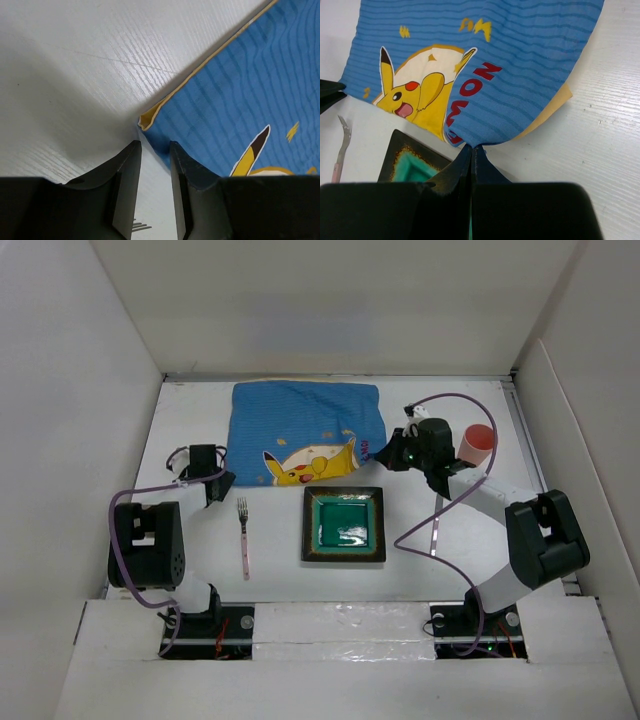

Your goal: Set the dinner table for one person

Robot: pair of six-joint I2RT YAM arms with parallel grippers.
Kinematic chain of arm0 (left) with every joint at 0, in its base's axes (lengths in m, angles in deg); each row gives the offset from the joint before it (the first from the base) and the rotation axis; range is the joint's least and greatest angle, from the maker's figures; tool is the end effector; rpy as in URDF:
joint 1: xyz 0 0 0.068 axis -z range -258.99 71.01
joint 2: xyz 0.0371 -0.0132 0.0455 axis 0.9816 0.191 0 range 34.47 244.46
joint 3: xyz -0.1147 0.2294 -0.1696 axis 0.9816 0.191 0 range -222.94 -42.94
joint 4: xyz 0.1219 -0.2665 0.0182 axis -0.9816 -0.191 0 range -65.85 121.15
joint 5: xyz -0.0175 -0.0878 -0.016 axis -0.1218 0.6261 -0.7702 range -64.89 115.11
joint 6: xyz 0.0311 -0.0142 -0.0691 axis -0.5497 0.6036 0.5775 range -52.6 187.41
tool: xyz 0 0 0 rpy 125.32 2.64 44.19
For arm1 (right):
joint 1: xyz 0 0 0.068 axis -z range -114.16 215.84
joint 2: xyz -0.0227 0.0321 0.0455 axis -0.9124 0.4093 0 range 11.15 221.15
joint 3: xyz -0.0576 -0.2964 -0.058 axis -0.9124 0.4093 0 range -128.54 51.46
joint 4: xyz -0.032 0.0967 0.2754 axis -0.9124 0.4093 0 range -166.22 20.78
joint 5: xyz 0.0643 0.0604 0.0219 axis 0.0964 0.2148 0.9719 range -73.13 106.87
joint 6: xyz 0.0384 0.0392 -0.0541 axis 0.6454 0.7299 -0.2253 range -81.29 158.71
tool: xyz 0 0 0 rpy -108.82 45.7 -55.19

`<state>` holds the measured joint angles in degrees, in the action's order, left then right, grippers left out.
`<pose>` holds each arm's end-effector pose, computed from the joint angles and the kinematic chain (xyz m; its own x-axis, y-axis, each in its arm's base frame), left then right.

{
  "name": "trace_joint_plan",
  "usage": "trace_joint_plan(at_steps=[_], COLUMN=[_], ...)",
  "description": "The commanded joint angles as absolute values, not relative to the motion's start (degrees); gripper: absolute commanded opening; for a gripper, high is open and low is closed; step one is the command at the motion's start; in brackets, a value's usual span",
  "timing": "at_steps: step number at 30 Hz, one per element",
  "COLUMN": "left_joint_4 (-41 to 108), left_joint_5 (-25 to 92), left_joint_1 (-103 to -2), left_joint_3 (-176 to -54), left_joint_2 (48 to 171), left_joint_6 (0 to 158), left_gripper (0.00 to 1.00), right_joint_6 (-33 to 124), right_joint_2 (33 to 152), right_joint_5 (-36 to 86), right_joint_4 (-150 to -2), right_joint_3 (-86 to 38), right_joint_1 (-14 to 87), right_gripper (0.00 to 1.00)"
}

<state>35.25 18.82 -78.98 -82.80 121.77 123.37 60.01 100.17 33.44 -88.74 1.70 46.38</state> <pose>0.3401 0.0070 0.1523 -0.3183 -0.8236 -0.4694 -0.6132 0.5565 -0.5606 0.3625 0.1479 0.2214 -0.5986 0.1578 -0.7854 -0.3672 0.8173 0.4440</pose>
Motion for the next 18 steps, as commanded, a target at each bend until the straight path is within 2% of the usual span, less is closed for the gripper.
trace_joint_plan(at_steps=[1, 10, 12, 14, 18], left_joint_4=[34.7, 34.3, 34.3, 33.9, 34.2], left_joint_5=[17.3, 15.3, 15.2, 14.8, 14.9], left_joint_1=[-78.8, -78.8, -78.8, -78.8, -78.8], left_joint_3=[-81.5, -84.3, -84.6, -85.0, -87.0], left_joint_2=[120.2, 121.7, 121.9, 121.1, 116.8], left_joint_6=[123.5, 123.4, 123.3, 123.1, 122.1], left_gripper=[0.28, 0.19, 0.07, 0.0, 0.0], right_joint_6=[60.4, 60.4, 60.4, 60.5, 60.2], right_joint_2=[100.0, 99.9, 100.0, 100.0, 100.2], right_joint_5=[34.5, 34.4, 34.4, 34.4, 33.9], right_joint_4=[-92.5, -92.6, -92.6, -92.6, -92.4], right_joint_3=[1.8, 2.0, 2.0, 1.9, 1.9], right_joint_1=[47.1, 47.1, 47.1, 47.1, 47.6], right_gripper=[0.0, 0.0, 0.0, 0.0, 0.0])
